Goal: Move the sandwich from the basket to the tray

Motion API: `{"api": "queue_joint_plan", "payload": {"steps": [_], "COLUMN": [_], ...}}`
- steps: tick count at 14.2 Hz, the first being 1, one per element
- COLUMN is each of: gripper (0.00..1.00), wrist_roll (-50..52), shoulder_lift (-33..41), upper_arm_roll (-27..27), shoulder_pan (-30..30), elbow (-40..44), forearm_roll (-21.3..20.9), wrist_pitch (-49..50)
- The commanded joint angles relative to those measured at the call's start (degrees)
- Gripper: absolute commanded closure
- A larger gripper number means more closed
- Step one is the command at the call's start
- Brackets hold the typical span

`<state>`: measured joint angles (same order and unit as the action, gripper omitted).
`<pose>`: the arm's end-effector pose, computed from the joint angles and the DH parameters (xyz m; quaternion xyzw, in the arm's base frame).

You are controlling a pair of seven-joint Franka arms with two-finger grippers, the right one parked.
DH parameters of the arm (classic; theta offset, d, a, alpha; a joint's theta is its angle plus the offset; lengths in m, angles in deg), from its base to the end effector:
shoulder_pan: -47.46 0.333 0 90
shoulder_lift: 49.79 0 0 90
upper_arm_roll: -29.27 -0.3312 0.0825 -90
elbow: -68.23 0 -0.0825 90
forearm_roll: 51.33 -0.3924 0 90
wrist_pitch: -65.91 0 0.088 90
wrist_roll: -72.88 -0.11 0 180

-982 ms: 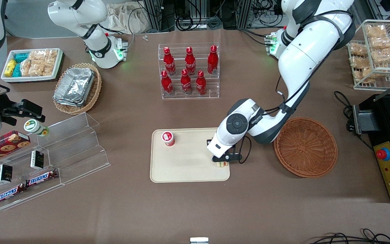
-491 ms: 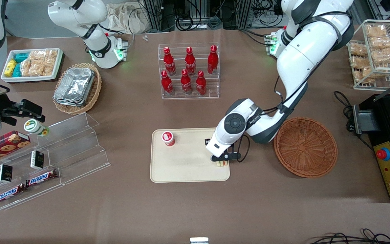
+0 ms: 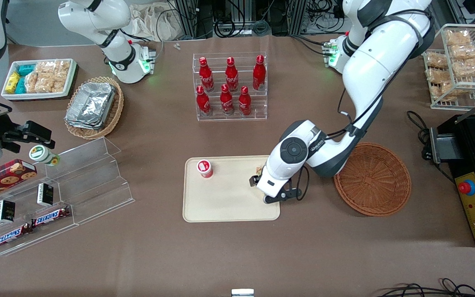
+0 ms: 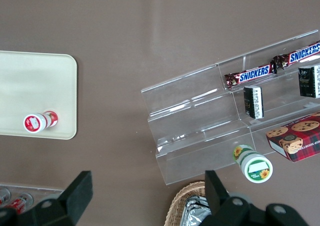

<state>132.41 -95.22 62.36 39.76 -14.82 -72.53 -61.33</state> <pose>0.6270 -0.4057 0.2817 0.9877 0.1388 0.0026 0.0714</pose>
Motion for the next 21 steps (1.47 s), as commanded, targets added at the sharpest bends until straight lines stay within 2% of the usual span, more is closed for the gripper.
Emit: {"api": "queue_joint_plan", "payload": {"steps": [1, 4, 8, 10, 14, 17, 20, 21], "gripper": [0.01, 0.01, 0.01, 0.01, 0.01, 0.01, 0.01, 0.01], "wrist_roll": [2.8, 2.0, 1.3, -1.3, -16.9, -28.9, -43.5, -46.5], "shoulder_lift": [7.0, 11.8, 19.0, 21.3, 27.0, 31.5, 38.5, 40.1], "upper_arm_roll": [0.1, 0.0, 0.0, -2.4, -10.5, -16.1, -22.7, -24.1], "shoulder_pan": [2.1, 3.3, 6.8, 7.4, 7.2, 7.5, 7.4, 7.5], "elbow": [-1.0, -1.8, -7.9, -9.4, -9.8, -11.1, -17.6, -19.4], "forearm_roll": [-0.6, -0.5, -0.3, 0.8, 11.9, 17.0, 21.3, 21.5], "wrist_pitch": [6.8, 14.7, 15.1, 15.0, 18.8, 22.7, 22.7, 22.5]}}
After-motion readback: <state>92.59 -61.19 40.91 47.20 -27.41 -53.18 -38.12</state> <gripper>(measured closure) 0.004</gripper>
